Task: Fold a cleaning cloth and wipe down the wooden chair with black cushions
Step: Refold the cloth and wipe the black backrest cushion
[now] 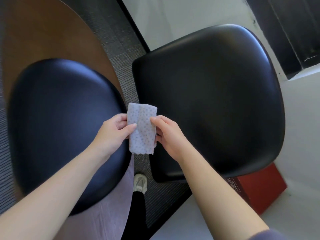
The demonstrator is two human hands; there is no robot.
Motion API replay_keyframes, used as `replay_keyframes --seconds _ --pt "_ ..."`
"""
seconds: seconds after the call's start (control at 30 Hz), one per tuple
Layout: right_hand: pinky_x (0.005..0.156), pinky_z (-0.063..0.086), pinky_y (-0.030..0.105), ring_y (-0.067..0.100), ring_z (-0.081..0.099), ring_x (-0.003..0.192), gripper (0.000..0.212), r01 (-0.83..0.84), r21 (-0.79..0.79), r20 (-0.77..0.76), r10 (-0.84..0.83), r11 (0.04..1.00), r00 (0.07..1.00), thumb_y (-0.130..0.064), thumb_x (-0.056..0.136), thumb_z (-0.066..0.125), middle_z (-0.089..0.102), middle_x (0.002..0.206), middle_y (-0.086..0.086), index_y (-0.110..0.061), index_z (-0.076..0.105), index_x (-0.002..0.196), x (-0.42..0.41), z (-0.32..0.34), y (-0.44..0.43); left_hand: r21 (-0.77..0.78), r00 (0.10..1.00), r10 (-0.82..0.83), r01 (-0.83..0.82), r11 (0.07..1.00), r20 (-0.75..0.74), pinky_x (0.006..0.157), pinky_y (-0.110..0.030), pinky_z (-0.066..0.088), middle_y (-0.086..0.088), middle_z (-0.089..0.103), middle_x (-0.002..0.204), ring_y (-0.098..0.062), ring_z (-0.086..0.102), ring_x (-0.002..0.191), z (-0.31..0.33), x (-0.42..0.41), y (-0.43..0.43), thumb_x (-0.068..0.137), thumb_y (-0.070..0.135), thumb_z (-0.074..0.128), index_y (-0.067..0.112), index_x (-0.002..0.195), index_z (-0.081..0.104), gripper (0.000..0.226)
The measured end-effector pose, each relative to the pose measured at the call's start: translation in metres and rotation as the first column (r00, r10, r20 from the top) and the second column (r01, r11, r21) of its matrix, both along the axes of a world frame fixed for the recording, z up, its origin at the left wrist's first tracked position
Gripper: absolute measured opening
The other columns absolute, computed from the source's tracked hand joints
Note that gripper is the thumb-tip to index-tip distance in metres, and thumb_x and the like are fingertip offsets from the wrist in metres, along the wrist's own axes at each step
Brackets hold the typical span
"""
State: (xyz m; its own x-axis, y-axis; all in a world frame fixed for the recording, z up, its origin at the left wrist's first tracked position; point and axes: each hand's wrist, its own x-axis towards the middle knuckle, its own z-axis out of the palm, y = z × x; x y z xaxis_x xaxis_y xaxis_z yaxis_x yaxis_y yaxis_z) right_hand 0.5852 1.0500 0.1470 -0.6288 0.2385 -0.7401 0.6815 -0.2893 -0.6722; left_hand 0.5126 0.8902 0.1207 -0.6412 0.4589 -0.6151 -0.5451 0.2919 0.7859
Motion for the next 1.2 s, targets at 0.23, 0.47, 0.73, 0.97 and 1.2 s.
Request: replay_keyframes --seconds 0.23,0.47,0.73,0.97,1.2 --pt "0.094 0.051 0.053 0.031 0.067 0.104 0.026 0.210 0.036 0.062 -0.212 0.977 0.975 -0.024 0.096 0.059 0.070 0.111 0.012 -0.001 0.064 0.109 -0.003 -0.013 -0.008 -0.196 0.996 -0.028 0.044 0.980 0.084 0.071 -0.030 0.057 -0.005 0.072 0.097 -0.018 0.070 0.087 -0.034 0.001 -0.003 0.099 0.027 0.052 0.016 0.112 0.049 0.017" --pt "0.066 0.047 0.021 0.014 0.060 0.077 0.008 0.209 0.953 -0.289 0.461 0.219 0.839 0.001 0.085 0.066 0.064 0.085 -0.001 -0.007 0.067 0.083 -0.019 0.012 0.054 -0.549 0.813 -0.576 0.443 0.708 -0.086 0.096 -0.037 0.043 -0.004 0.053 0.136 -0.023 0.048 0.123 -0.113 -0.003 -0.006 0.097 0.025 0.047 0.017 0.135 0.045 0.038" --pt "0.061 0.042 0.033 0.023 0.054 0.069 0.007 -0.260 0.811 0.573 0.620 -0.525 0.536 -0.007 0.078 0.069 0.062 0.079 0.003 -0.012 0.066 0.076 0.001 -0.054 0.121 -0.792 0.431 -0.902 0.538 0.290 -0.037 0.120 -0.049 0.015 -0.009 0.006 0.164 -0.028 0.000 0.151 -0.159 -0.011 0.010 0.098 0.027 0.041 0.017 0.155 0.016 0.063" --pt "0.109 0.029 0.051 0.033 0.045 0.133 0.026 -0.298 0.625 0.780 0.561 -0.722 0.277 -0.019 0.091 0.059 0.055 0.138 0.007 -0.013 0.069 0.114 0.007 -0.047 0.140 -0.845 0.261 -0.952 0.535 0.006 0.158 0.119 -0.058 0.006 -0.010 -0.012 0.164 -0.029 -0.015 0.150 -0.187 -0.022 0.003 0.100 0.029 0.039 0.019 0.157 0.003 0.068" --pt "0.119 0.008 0.052 0.033 0.021 0.146 0.058 -0.438 0.559 0.828 0.444 -0.703 0.344 -0.010 0.090 0.023 0.028 0.157 0.013 0.000 0.042 0.143 0.004 -0.066 0.129 -0.848 0.243 -0.928 0.516 -0.123 0.283 0.116 -0.062 0.005 -0.013 -0.022 0.161 -0.034 -0.019 0.148 -0.204 -0.031 -0.015 0.102 0.040 0.034 0.024 0.157 -0.007 0.070"
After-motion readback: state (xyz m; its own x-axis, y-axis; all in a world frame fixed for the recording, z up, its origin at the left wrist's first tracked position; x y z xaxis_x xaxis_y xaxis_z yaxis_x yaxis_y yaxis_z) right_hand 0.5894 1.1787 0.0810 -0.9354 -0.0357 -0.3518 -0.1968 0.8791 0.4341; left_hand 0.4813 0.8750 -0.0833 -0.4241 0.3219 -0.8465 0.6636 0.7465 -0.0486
